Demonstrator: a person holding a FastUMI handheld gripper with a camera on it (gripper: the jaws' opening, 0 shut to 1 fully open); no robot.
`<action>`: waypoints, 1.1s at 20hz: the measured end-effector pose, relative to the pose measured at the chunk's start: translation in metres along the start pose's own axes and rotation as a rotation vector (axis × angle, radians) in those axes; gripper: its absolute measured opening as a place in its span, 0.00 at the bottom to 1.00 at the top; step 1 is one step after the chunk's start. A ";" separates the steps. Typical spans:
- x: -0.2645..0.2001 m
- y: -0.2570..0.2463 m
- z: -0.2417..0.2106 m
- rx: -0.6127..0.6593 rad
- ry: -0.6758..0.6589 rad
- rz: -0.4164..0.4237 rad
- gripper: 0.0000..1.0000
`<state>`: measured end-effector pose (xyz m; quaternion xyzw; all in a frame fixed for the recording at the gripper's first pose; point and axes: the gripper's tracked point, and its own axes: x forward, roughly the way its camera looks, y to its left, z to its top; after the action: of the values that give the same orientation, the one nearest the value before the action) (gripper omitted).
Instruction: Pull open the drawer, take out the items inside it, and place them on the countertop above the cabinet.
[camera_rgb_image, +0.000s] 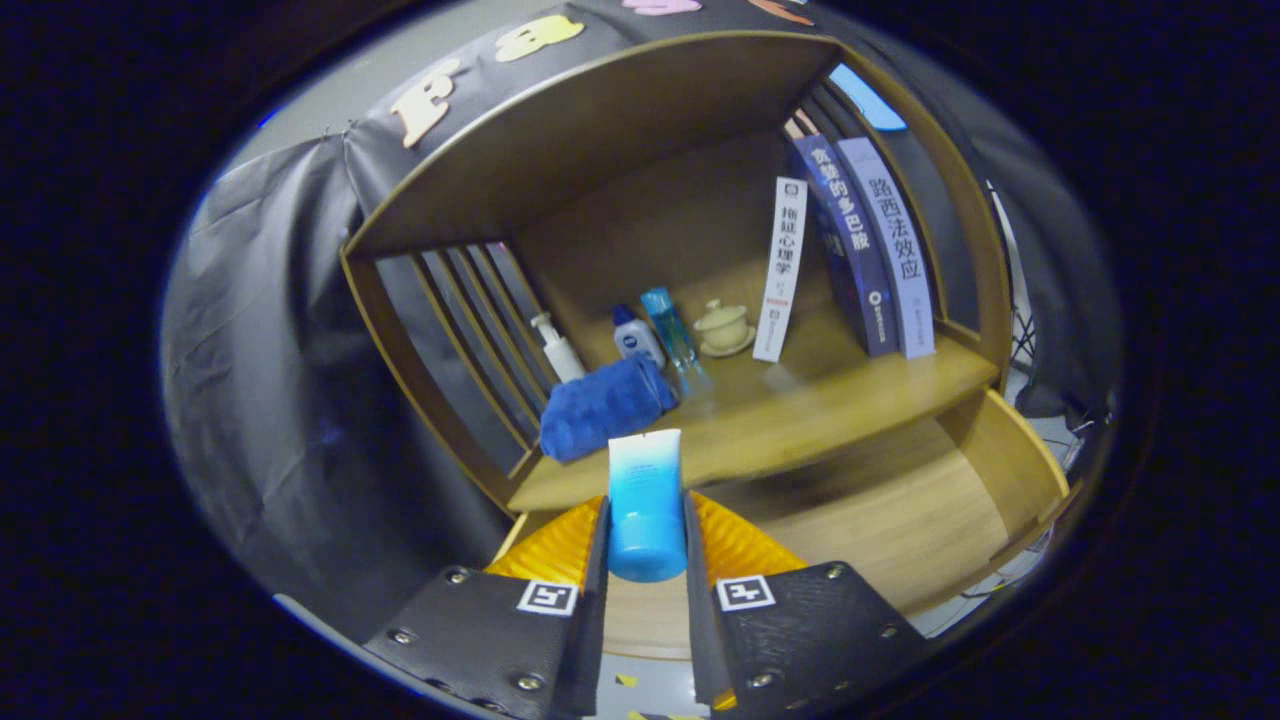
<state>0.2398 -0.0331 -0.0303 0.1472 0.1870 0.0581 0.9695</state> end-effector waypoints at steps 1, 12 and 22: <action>0.004 -0.001 0.007 0.008 -0.008 -0.005 0.36; 0.116 -0.079 -0.009 0.008 0.065 -0.313 0.36; 0.155 -0.057 -0.005 -0.092 -0.011 -0.322 0.53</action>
<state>0.3841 -0.0602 -0.1061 0.0711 0.2001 -0.0901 0.9730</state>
